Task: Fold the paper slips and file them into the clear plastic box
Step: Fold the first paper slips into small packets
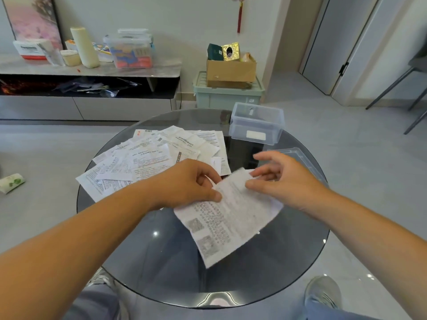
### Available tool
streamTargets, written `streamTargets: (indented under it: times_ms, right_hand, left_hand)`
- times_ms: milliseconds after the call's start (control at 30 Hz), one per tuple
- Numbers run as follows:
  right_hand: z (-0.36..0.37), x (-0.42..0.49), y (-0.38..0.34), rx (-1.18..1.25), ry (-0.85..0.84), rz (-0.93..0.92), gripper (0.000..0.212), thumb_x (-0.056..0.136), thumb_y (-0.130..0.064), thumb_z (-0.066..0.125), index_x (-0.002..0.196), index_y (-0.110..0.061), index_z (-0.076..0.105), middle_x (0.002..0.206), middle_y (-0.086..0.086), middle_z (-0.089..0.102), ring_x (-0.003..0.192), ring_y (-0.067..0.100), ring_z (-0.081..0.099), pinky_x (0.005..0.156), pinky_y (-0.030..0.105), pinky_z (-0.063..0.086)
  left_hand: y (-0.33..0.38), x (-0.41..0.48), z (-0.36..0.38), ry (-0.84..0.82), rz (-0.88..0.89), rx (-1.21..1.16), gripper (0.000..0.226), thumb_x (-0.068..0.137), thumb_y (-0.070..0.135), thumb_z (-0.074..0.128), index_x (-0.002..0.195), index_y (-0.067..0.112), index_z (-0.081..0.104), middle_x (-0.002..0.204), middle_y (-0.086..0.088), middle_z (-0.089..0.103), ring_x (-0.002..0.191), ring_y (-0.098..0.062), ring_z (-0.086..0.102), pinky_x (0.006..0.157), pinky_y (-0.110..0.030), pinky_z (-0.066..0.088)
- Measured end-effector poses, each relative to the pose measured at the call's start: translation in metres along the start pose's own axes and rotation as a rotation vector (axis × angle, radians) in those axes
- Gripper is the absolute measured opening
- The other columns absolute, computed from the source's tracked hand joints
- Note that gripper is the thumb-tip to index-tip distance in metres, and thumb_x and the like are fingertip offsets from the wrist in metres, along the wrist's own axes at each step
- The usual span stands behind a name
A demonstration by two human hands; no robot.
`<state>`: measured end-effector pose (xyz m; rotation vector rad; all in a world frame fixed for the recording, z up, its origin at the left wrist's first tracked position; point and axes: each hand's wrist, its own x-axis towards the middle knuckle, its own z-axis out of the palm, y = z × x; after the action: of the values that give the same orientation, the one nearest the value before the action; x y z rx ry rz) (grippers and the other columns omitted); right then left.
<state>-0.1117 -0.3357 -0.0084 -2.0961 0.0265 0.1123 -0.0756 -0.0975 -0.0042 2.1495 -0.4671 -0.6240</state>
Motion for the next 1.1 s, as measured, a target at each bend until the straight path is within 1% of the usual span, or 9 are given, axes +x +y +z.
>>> streamTargets:
  times_ms: [100, 233, 367, 467, 600, 733, 833, 1000, 1100]
  right_hand:
    - [0.01, -0.001, -0.006, -0.098, -0.081, -0.074, 0.063, 0.074, -0.031, 0.087, 0.127, -0.033, 0.055, 0.096, -0.008, 0.074, 0.086, 0.007, 0.07, 0.077, 0.018, 0.055]
    - [0.024, -0.003, -0.002, -0.231, -0.154, -0.07, 0.033, 0.081, -0.022, 0.082, 0.11, -0.026, 0.065, 0.08, -0.005, 0.075, 0.076, 0.012, 0.071, 0.084, 0.037, 0.059]
    - [0.021, -0.007, 0.004, -0.22, -0.188, 0.016, 0.013, 0.087, -0.018, 0.078, 0.097, -0.023, 0.071, 0.082, -0.005, 0.075, 0.079, 0.009, 0.072, 0.077, 0.029, 0.06]
    - [0.021, -0.011, 0.011, -0.159, -0.117, 0.105, 0.014, 0.086, -0.015, 0.078, 0.096, -0.02, 0.07, 0.078, -0.002, 0.075, 0.07, 0.007, 0.071, 0.064, 0.024, 0.055]
    - [0.02, -0.019, 0.012, -0.257, -0.137, 0.172, 0.021, 0.082, -0.027, 0.082, 0.096, -0.023, 0.066, 0.075, -0.003, 0.074, 0.06, 0.005, 0.066, 0.049, 0.018, 0.045]
    - [0.027, -0.028, 0.006, -0.496, -0.092, 0.047, 0.027, 0.08, -0.051, 0.077, 0.091, -0.031, 0.062, 0.083, -0.012, 0.068, 0.076, 0.008, 0.066, 0.065, 0.028, 0.055]
    - [0.036, -0.031, 0.006, -0.482, -0.05, -0.186, 0.019, 0.089, -0.052, 0.065, 0.095, -0.034, 0.062, 0.095, -0.018, 0.059, 0.089, 0.006, 0.059, 0.075, 0.025, 0.054]
    - [0.041, -0.028, 0.026, -0.511, -0.189, -0.411, 0.035, 0.096, -0.057, 0.044, 0.098, -0.031, 0.068, 0.105, -0.023, 0.061, 0.106, 0.003, 0.05, 0.088, 0.028, 0.047]
    - [0.038, -0.032, 0.034, -0.528, -0.264, -0.395, 0.046, 0.095, -0.059, 0.038, 0.108, -0.029, 0.071, 0.117, -0.023, 0.061, 0.114, 0.0, 0.047, 0.096, 0.028, 0.046]
  left_hand:
    - [0.007, 0.007, 0.009, -0.066, 0.043, 0.123, 0.031, 0.081, 0.025, 0.083, 0.106, 0.028, 0.065, 0.079, 0.004, 0.077, 0.074, -0.012, 0.073, 0.074, -0.03, 0.058]
    - [0.009, 0.01, 0.012, -0.053, 0.059, 0.176, 0.038, 0.079, 0.026, 0.085, 0.108, 0.03, 0.061, 0.078, 0.007, 0.076, 0.072, -0.008, 0.072, 0.079, -0.027, 0.056]
    - [0.0, 0.006, 0.002, 0.009, 0.016, 0.152, 0.036, 0.077, 0.031, 0.085, 0.105, 0.032, 0.062, 0.081, 0.006, 0.077, 0.075, -0.01, 0.073, 0.08, -0.03, 0.057]
    - [-0.007, 0.001, -0.005, 0.061, -0.037, 0.141, 0.041, 0.072, 0.04, 0.087, 0.103, 0.037, 0.062, 0.092, 0.009, 0.072, 0.079, -0.014, 0.072, 0.074, -0.028, 0.06]
    - [-0.017, -0.007, -0.008, 0.079, -0.042, 0.132, 0.044, 0.077, 0.031, 0.085, 0.111, 0.035, 0.058, 0.085, 0.013, 0.071, 0.078, -0.01, 0.072, 0.07, -0.021, 0.059]
    - [-0.017, -0.001, -0.002, 0.176, 0.016, 0.15, 0.04, 0.082, 0.026, 0.082, 0.111, 0.036, 0.056, 0.087, 0.011, 0.072, 0.08, -0.009, 0.071, 0.075, -0.024, 0.059]
    - [-0.014, 0.006, 0.007, 0.193, 0.087, 0.263, 0.035, 0.085, 0.027, 0.079, 0.112, 0.036, 0.059, 0.097, 0.014, 0.07, 0.086, -0.008, 0.068, 0.079, -0.024, 0.058]
    - [-0.019, 0.006, 0.015, 0.319, 0.318, 0.678, 0.042, 0.084, 0.039, 0.077, 0.122, 0.033, 0.061, 0.125, 0.011, 0.057, 0.117, -0.01, 0.049, 0.099, -0.028, 0.042]
    - [-0.022, -0.01, 0.011, 0.306, 0.439, 0.7, 0.021, 0.089, 0.038, 0.072, 0.109, 0.033, 0.068, 0.109, 0.014, 0.06, 0.1, -0.004, 0.053, 0.088, -0.027, 0.049]
